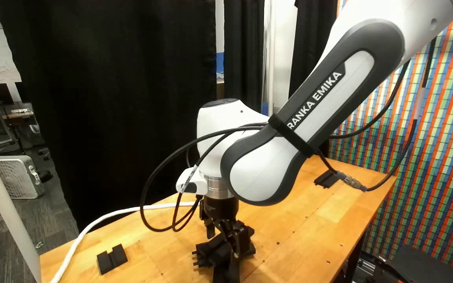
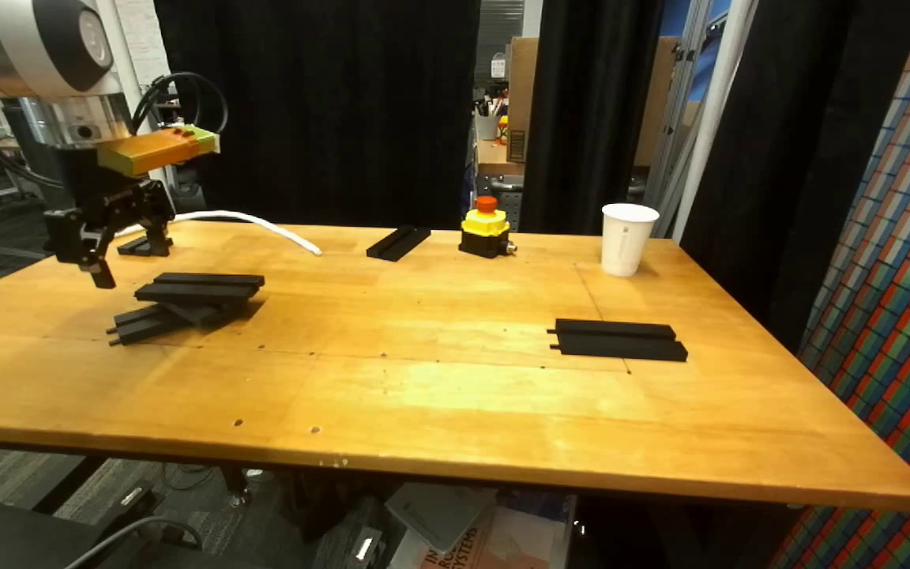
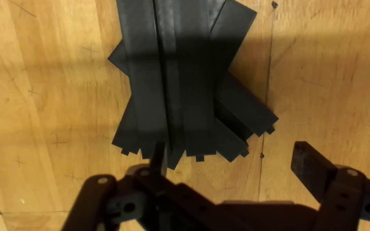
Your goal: Connect three black boards together
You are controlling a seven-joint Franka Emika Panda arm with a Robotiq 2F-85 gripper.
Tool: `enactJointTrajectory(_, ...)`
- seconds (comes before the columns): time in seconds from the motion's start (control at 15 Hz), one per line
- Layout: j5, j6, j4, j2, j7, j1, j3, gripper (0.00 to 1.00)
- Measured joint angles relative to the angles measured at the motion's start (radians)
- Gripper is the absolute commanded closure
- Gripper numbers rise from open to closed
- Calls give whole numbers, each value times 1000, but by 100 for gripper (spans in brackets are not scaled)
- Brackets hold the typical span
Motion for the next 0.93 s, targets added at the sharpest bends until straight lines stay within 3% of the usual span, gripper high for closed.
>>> enactJointTrajectory(0.93, -47, 47, 47, 105, -156, -89, -9, 0)
